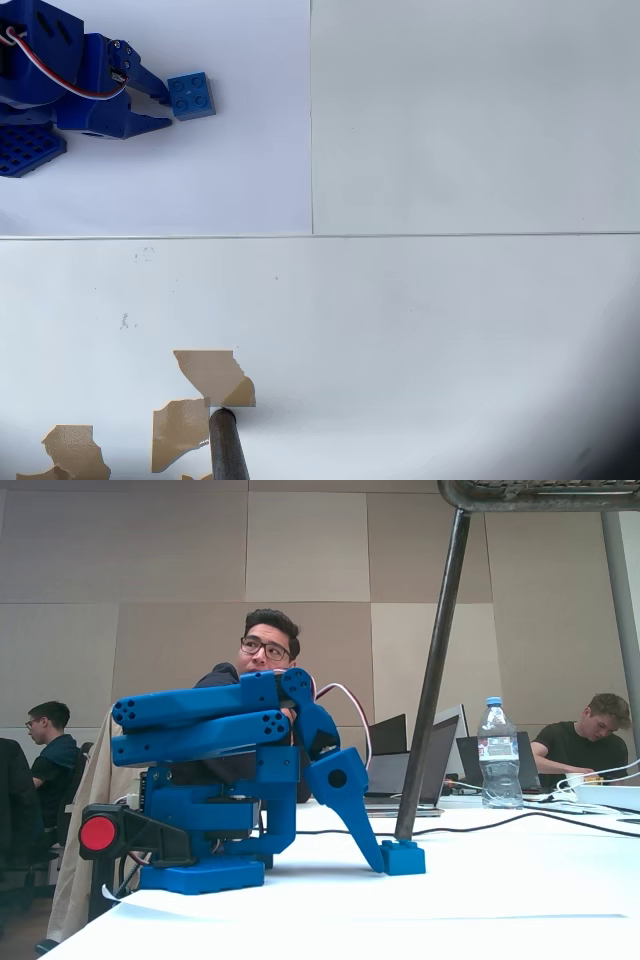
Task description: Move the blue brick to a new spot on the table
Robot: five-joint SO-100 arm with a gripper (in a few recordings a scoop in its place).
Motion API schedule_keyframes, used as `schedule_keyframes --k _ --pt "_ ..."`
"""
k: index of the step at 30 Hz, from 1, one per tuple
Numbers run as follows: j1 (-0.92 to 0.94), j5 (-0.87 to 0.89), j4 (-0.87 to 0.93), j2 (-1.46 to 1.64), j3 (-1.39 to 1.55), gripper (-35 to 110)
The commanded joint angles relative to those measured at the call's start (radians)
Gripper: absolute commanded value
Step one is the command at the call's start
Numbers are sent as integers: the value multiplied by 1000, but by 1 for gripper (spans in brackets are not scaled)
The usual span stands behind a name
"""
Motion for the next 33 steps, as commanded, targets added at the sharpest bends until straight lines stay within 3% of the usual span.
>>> schedule_keyframes --k 1,21,33 --pt "44 46 -20 5 32 0" --pt "74 46 -20 5 32 0" --pt "77 -84 -18 0 32 0"
